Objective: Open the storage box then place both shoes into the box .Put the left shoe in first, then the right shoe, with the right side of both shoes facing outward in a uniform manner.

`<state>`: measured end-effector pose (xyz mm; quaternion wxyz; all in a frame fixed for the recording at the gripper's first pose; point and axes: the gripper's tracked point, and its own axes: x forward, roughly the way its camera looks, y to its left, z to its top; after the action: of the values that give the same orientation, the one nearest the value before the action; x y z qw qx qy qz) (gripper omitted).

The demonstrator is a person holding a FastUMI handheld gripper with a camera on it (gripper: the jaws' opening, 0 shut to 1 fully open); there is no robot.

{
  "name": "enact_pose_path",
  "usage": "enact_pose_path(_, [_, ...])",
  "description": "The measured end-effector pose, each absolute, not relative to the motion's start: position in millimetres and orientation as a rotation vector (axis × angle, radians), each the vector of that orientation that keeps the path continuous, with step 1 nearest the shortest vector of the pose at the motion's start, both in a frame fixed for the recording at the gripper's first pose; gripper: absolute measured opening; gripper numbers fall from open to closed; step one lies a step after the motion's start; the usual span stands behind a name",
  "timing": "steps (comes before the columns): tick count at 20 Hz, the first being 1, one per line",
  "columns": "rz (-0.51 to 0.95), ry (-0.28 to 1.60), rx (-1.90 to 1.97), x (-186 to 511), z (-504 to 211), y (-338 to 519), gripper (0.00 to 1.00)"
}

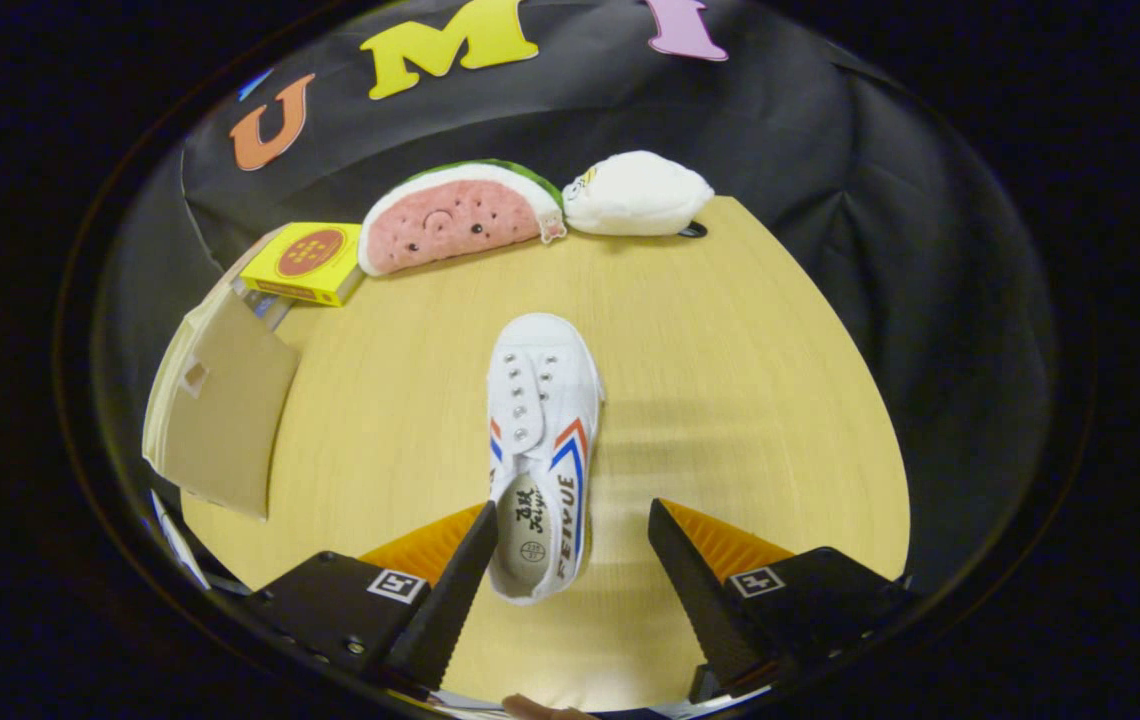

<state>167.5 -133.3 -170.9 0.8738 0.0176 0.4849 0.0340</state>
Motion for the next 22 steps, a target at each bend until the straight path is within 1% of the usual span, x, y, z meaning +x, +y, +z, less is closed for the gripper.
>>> enact_pose_path(1, [0.059,1.043,0.026,167,-178,-138,0.94])
enact_pose_path(2, [0.062,1.061,0.025,165,-179,-138,0.9])
enact_pose_path(4, [0.083,1.076,-0.001,162,-184,-142,0.91])
enact_pose_path(5, [0.061,1.083,-0.035,165,-191,-145,0.9])
enact_pose_path(7, [0.019,1.104,-0.104,168,-200,-151,0.86])
enact_pose_path(10, [-0.017,1.084,-0.159,181,-202,-145,0.85])
enact_pose_path(11, [-0.012,1.085,-0.175,184,-202,-142,0.82])
enact_pose_path(13, [-0.018,1.091,-0.217,187,-200,-137,0.68])
enact_pose_path(15, [-0.08,1.069,-0.28,195,-194,-144,0.54])
enact_pose_path(18, [-0.14,1.035,-0.316,209,-186,-156,0.36])
enact_pose_path(20, [-0.159,1.053,-0.309,221,-193,-164,0.28])
enact_pose_path(21, [-0.136,1.068,-0.306,225,-198,-164,0.26])
enact_pose_path(22, [-0.093,1.08,-0.283,227,-200,-159,0.26])
